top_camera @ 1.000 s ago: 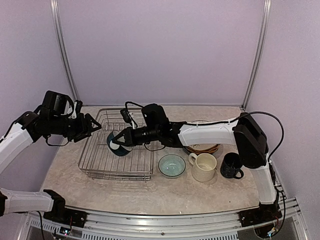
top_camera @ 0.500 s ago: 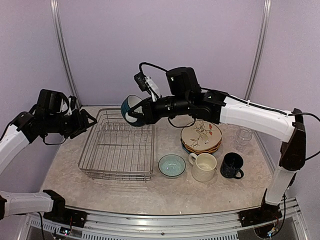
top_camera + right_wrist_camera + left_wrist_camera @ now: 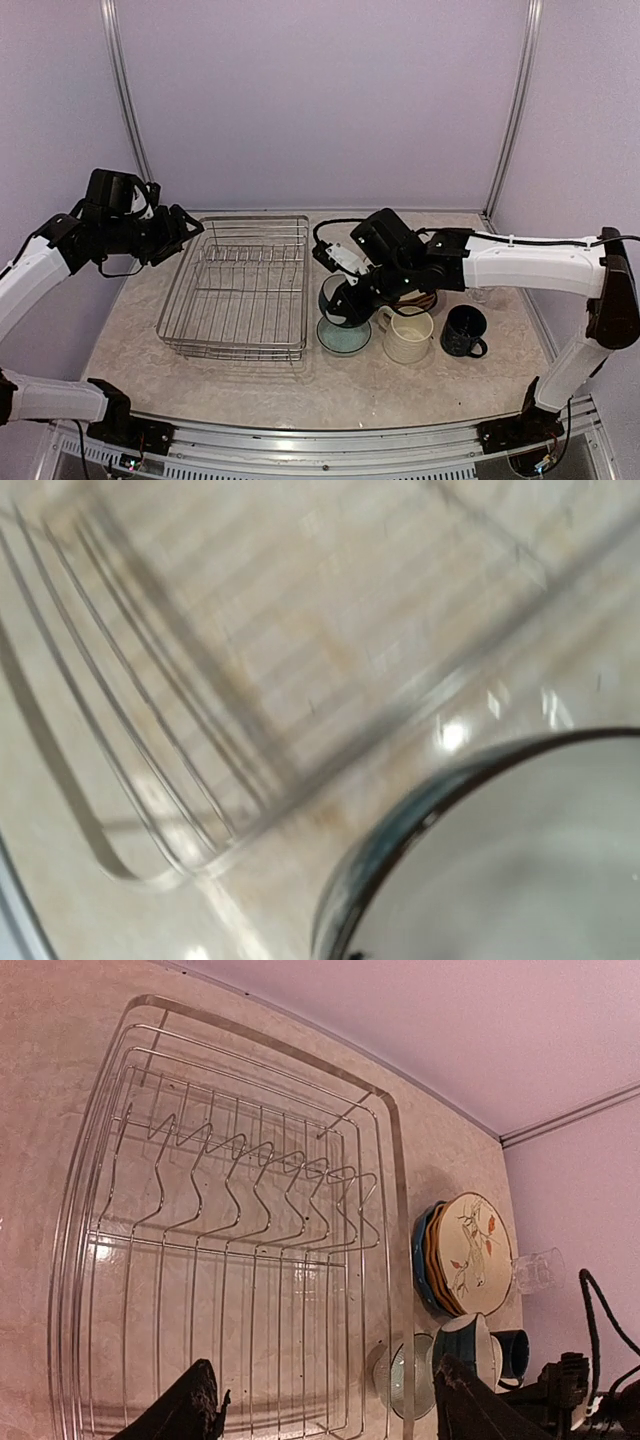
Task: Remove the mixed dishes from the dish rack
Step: Place the bowl in the bowl.
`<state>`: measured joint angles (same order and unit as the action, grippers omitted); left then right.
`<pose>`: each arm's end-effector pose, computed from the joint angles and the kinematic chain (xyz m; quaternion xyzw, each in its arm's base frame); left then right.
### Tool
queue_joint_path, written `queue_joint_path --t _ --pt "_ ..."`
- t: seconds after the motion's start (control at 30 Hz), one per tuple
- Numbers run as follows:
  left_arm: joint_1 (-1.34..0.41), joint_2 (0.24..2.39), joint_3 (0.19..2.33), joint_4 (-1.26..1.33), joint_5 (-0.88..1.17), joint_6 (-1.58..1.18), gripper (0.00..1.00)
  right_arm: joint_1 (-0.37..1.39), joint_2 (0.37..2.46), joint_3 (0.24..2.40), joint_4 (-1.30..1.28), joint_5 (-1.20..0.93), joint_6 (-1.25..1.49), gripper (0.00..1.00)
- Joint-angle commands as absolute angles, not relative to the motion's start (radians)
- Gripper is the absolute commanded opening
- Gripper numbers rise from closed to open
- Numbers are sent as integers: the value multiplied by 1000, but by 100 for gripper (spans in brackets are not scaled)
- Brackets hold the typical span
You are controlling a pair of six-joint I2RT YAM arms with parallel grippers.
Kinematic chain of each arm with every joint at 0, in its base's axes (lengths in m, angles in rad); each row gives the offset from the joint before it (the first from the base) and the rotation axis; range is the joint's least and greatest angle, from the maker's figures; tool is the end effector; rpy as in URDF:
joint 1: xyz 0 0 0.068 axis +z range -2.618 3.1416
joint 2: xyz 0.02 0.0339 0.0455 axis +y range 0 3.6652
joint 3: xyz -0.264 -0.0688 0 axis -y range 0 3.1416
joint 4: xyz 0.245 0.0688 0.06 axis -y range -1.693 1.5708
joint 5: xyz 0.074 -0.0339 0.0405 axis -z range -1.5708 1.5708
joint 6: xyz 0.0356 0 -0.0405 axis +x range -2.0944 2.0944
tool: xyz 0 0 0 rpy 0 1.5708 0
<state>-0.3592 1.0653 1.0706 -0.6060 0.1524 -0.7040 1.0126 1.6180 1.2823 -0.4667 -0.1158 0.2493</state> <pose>0.2105 -0.0848 0.3441 -0.1164 0.8751 -0.2937 0.3666 0.1870 0.3072 0.2745 -0.3649 0.8509 0.2641 0.2705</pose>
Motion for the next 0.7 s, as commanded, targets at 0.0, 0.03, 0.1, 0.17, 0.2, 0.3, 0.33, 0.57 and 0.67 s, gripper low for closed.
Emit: queue_joint_path --t 0.0,0.03,0.1,0.17,0.2,0.3,0.33,0.57,0.67 --pt "-354 1065 1093 -591 161 -727 71 1034 1593 1273 -381 -93 232 0" --pt "-354 1064 1094 -596 161 -726 72 1042 1605 1278 -388 -82 229 0" --pt "-353 1063 1102 -608 156 -721 72 1056 1628 1289 -415 -46 223 0" --pt "-353 1062 1107 -615 150 -717 72 1074 1653 1301 -444 -20 214 0" --pt "-353 1062 1109 -615 150 -716 72 1083 1664 1306 -456 -10 211 0" --pt "-354 1063 1112 -608 152 -716 72 1098 1691 1319 -489 18 209 0" --pt "-354 1064 1112 -608 152 -716 72 1103 1697 1323 -499 30 210 0" --pt "-353 1073 1117 -609 157 -712 72 1120 1712 1291 -498 77 221 0" --pt "-354 1070 1128 -616 156 -705 79 1120 1712 1280 -478 87 224 9"
